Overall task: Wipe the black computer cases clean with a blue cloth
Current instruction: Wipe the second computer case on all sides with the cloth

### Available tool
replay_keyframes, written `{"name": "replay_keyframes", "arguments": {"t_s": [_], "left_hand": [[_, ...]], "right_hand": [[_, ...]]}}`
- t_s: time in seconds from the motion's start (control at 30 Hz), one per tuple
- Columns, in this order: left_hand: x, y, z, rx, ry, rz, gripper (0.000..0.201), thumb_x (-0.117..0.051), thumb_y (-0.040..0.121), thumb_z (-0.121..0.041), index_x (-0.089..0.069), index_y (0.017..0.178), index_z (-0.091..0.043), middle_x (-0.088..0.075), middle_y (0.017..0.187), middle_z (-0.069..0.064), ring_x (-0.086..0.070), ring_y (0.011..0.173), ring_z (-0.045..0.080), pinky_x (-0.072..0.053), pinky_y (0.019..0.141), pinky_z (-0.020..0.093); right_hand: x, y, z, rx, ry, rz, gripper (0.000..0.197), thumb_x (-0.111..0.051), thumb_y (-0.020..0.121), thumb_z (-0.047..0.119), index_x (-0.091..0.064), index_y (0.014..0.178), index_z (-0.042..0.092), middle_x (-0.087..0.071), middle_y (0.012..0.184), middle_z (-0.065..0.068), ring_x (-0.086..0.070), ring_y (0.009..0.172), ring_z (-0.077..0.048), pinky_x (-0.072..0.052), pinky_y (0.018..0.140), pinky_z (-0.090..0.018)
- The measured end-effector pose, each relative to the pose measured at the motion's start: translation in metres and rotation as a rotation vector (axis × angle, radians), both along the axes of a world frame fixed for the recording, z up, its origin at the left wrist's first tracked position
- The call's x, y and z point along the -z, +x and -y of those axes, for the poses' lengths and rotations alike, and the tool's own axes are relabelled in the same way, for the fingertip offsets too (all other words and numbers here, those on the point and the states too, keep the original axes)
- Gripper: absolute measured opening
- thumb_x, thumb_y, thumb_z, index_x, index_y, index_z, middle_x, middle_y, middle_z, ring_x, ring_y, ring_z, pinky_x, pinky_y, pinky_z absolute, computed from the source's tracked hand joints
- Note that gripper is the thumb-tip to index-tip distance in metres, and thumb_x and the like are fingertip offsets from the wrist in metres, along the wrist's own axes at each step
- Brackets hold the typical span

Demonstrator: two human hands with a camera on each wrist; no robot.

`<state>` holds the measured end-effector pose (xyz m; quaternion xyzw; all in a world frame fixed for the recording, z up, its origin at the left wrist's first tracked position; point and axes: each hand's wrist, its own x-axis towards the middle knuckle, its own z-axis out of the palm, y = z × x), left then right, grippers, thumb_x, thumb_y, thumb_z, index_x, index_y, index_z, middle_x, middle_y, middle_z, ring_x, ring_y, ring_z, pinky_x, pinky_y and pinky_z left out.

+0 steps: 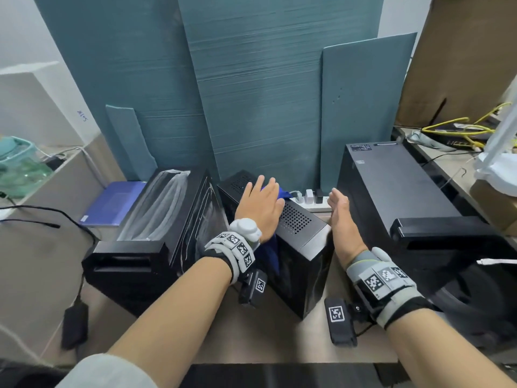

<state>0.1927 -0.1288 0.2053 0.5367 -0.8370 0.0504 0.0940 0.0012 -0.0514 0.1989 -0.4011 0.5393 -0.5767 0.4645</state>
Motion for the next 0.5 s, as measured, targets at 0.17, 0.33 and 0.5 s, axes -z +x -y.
{"name": "replay_keyframes", "arguments": {"t_s": [0.17,0.33,0.5], "left_hand": [[0.002,-0.026,-0.041,0.040,-0.056,-0.002,0.061,-0.017,0.105,-0.043,-0.035,0.154,-0.012,-0.031,0.163,0.002,-0.015,0.153,0.024,-0.012,0.124,0.047],[0.002,-0.049,-0.071,0.096,-0.080,-0.054,0.069,-0.012,0.100,-0.045,-0.042,0.150,-0.008,-0.043,0.155,0.006,-0.029,0.148,0.022,-0.016,0.124,0.044],[0.005,-0.066,-0.101,0.198,-0.115,-0.158,0.062,-0.024,0.100,-0.045,-0.050,0.140,-0.006,-0.054,0.142,0.007,-0.041,0.137,0.025,-0.019,0.120,0.042]], "right_hand": [[-0.011,0.000,-0.002,-0.013,0.001,0.141,0.059,-0.014,0.109,0.049,-0.027,0.159,0.020,-0.028,0.164,0.004,-0.027,0.148,-0.004,-0.020,0.114,-0.020],[-0.013,-0.004,-0.002,-0.058,0.018,0.182,0.059,-0.016,0.109,0.051,-0.029,0.159,0.022,-0.027,0.165,0.003,-0.025,0.150,-0.007,-0.019,0.114,-0.022],[-0.012,-0.004,-0.002,-0.074,0.036,0.186,0.061,-0.014,0.109,0.051,-0.027,0.160,0.020,-0.024,0.166,0.001,-0.024,0.151,-0.010,-0.018,0.121,-0.028]]}}
